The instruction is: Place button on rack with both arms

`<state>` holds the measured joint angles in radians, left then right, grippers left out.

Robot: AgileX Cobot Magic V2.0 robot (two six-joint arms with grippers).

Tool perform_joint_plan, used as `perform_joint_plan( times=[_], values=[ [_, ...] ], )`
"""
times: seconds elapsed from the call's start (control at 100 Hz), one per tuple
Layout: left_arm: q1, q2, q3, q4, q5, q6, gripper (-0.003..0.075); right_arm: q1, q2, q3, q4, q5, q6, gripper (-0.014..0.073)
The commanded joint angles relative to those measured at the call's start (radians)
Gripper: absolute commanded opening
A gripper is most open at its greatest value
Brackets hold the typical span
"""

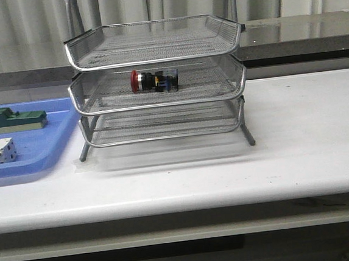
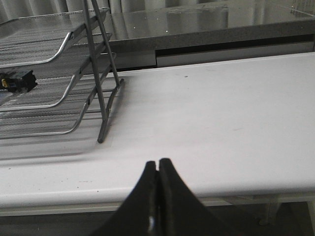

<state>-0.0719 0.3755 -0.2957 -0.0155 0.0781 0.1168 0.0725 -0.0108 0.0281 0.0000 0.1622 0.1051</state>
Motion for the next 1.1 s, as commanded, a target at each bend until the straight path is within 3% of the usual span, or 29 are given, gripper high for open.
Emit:
perform_joint_plan(
  times=[0.0,0.13,0.38,0.85,1.09],
  values=[
    [-0.003,0.005,-0.029,-0.012,-0.095,-0.009,0.0004,-0.004,-0.020,-0.017,0.000,-0.088,-0.010,-0.0067],
    [-0.003,0.005,-0.020,-0.012,-0.109,-0.009,0.0004,-0.004,-0.020,-0.017,0.000,-0.088,-0.010,-0.0067],
    [-0.003,-0.043,0.079,-0.010,-0.261,-0.031,0.0004,-0.004,-0.020,-0.017,0.000,-0.088,-0.010,-0.0067],
    [-0.001,-0.277,0.304,0.000,-0.256,-0.095,0.0004,-0.004,-0.020,-0.017,0.000,-0.088,-0.010,-0.0067],
    [-0.001,-0.388,0.343,0.022,-0.173,-0.136,0.0004,-0.004,-0.020,-0.017,0.000,-0.088,-0.010,-0.0067]
  ],
)
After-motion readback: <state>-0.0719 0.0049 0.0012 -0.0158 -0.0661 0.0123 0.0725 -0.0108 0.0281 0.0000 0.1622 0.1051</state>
